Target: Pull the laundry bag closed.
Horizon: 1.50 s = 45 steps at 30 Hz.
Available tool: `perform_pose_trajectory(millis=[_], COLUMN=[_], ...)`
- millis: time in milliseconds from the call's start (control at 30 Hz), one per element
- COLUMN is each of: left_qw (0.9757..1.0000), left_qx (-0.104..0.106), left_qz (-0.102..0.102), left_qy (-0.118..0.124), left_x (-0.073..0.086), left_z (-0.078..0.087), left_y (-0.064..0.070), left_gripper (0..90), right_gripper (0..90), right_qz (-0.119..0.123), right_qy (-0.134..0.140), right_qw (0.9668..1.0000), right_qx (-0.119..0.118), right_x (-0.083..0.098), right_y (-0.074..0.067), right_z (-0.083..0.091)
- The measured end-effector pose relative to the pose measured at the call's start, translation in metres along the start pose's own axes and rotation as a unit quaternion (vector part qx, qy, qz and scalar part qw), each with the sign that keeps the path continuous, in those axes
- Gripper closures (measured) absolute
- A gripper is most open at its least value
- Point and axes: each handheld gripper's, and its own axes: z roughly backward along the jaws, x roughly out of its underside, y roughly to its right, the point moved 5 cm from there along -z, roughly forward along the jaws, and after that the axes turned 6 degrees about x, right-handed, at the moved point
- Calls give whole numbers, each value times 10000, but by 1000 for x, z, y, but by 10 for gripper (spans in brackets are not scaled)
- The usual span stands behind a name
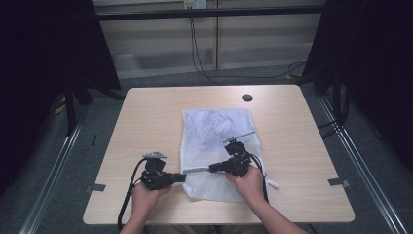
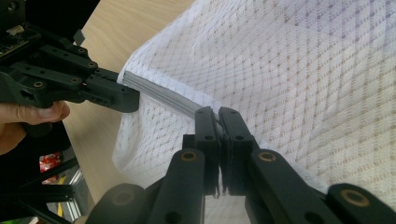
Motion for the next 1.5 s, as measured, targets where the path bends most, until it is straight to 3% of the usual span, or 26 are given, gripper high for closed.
perform_pose_trajectory(millis=[900,1500], left_qw=[10000,10000], left_qx=[-59,-30], left_qz=[-6,-13], left_qy=[14,-28], left_x=[0,1], left_z=[-1,0], left_y=[0,0], left_gripper=[879,879], right_gripper=[874,873], right_qz=[-81,-201], right_qy=[3,51], right_qw=[10000,9997], right_qx=[36,95], right_x=[4,8], right_y=[8,21], right_z=[7,16])
